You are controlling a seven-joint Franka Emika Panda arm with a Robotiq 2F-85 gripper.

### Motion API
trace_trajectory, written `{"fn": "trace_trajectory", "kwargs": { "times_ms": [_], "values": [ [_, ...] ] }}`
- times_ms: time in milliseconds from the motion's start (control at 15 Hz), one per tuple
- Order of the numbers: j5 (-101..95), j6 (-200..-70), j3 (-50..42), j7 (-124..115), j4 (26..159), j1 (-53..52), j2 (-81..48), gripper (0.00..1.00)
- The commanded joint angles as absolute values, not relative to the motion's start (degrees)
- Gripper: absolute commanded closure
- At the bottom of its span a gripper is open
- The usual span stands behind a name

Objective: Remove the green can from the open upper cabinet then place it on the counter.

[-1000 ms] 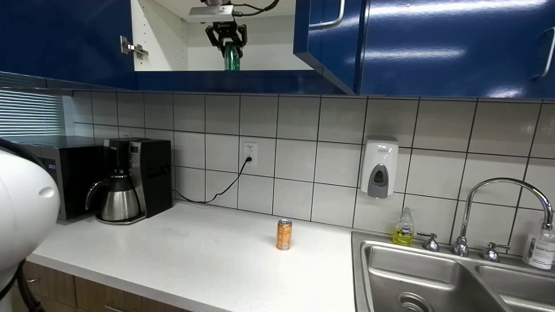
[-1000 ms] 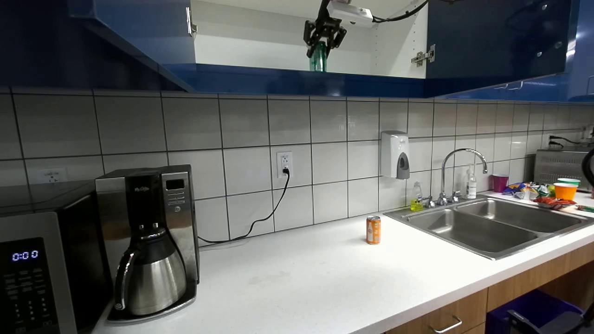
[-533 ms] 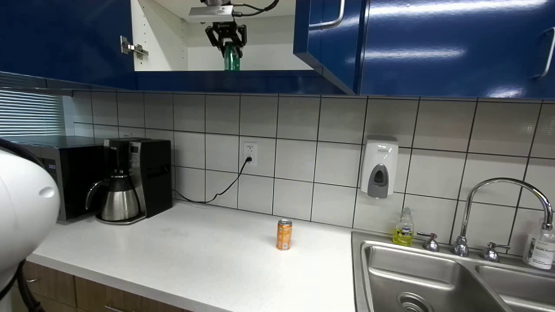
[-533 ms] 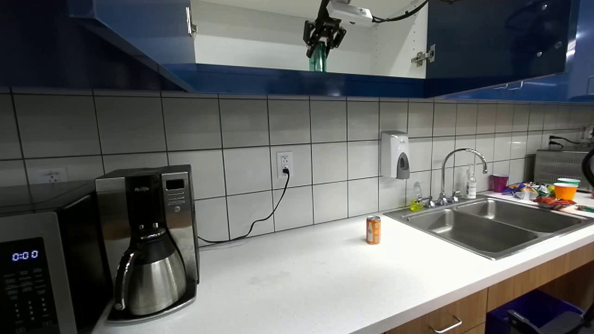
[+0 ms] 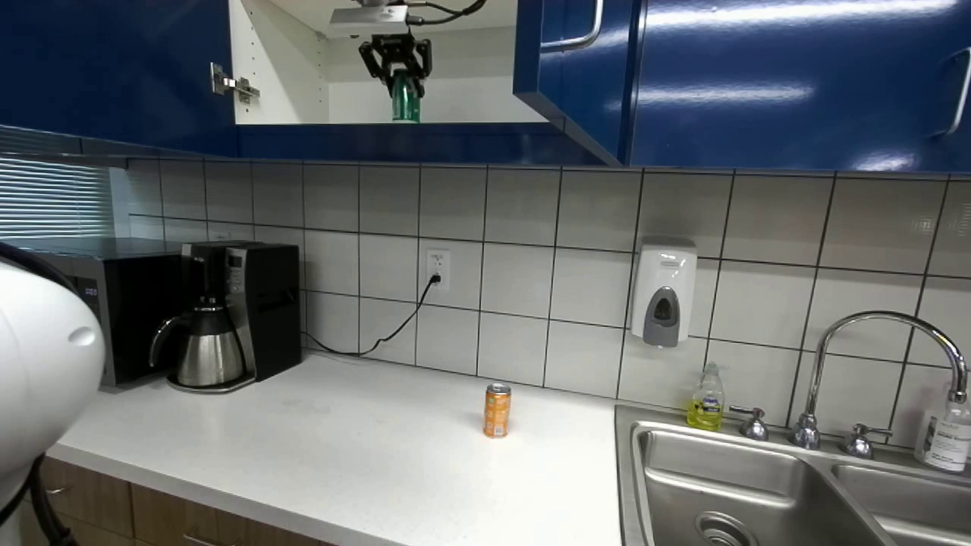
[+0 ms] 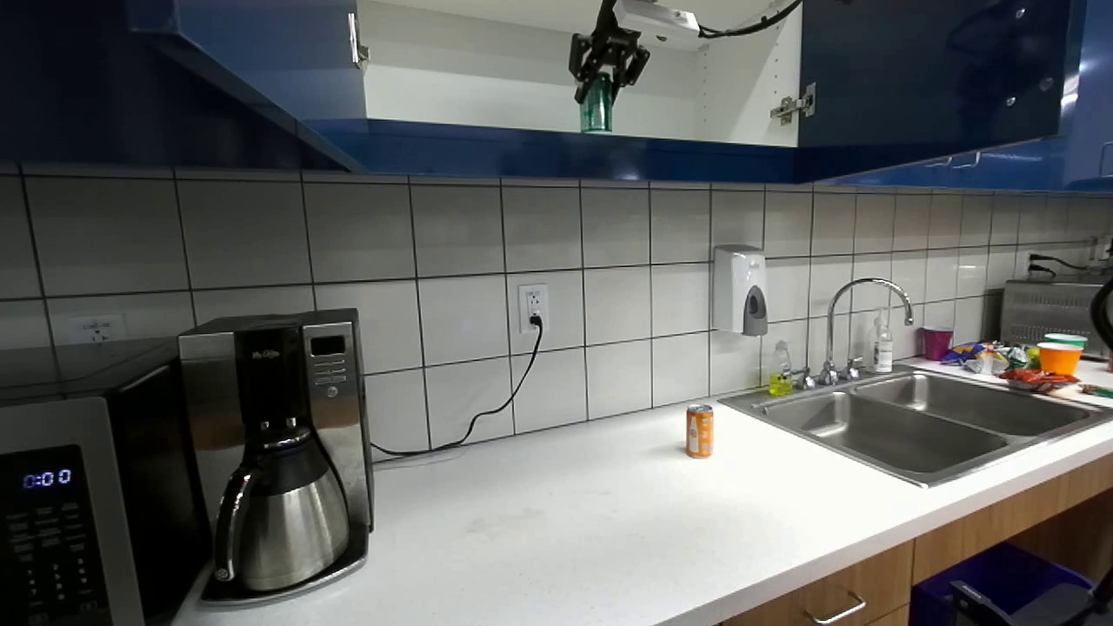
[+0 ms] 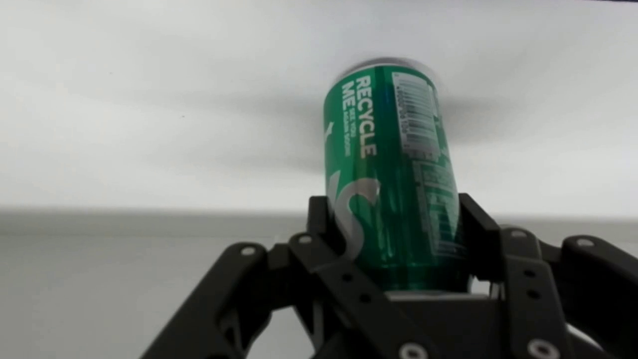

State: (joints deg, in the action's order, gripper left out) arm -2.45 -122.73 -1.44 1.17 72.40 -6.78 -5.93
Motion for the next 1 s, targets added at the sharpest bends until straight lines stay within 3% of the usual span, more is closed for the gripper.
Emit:
{"fn": "trace_trajectory", "kwargs": {
  "times_ms": [0, 933],
  "values": [
    [-3.58, -120.69, -1.57, -0.22, 70.47, -6.97, -4.76, 0.62],
    [-3.11, -120.73, -1.27, 0.13, 74.62, -7.07, 2.4, 0.62]
  ]
}}
